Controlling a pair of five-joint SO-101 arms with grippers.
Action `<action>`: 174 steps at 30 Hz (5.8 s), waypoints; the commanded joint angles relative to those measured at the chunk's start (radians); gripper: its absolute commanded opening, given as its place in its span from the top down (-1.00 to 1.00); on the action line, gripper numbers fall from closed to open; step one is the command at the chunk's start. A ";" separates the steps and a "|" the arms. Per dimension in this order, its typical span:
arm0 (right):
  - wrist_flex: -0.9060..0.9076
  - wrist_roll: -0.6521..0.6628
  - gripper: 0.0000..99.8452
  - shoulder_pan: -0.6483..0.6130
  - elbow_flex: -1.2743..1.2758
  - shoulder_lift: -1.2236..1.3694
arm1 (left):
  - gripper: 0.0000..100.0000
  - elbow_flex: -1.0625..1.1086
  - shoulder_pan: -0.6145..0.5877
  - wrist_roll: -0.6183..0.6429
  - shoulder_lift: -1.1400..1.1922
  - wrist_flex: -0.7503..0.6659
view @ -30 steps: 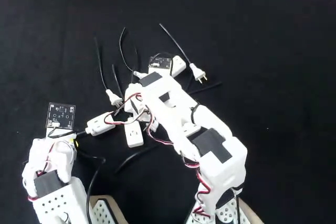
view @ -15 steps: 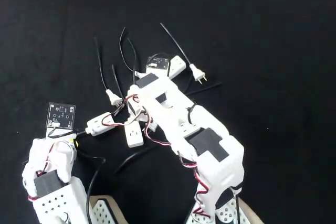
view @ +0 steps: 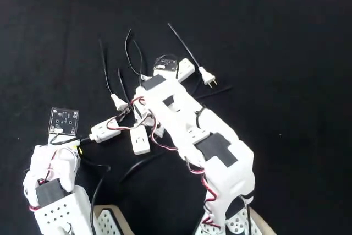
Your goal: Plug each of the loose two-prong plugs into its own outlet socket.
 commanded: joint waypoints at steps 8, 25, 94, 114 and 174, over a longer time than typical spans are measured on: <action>0.133 0.310 0.93 0.015 0.067 -0.182 | 0.62 0.016 0.007 -0.006 -0.002 0.003; 0.061 -0.011 0.48 0.075 0.104 -0.203 | 0.62 0.016 0.005 -0.008 -0.002 0.005; -0.095 0.839 0.98 0.206 0.492 -1.102 | 0.62 0.016 0.005 -0.008 -0.002 0.005; -0.600 0.904 0.86 0.086 0.997 -1.446 | 0.62 0.016 0.005 -0.008 -0.002 0.005; -0.121 1.086 0.70 0.144 0.377 -0.498 | 0.62 0.016 0.005 -0.008 -0.002 0.021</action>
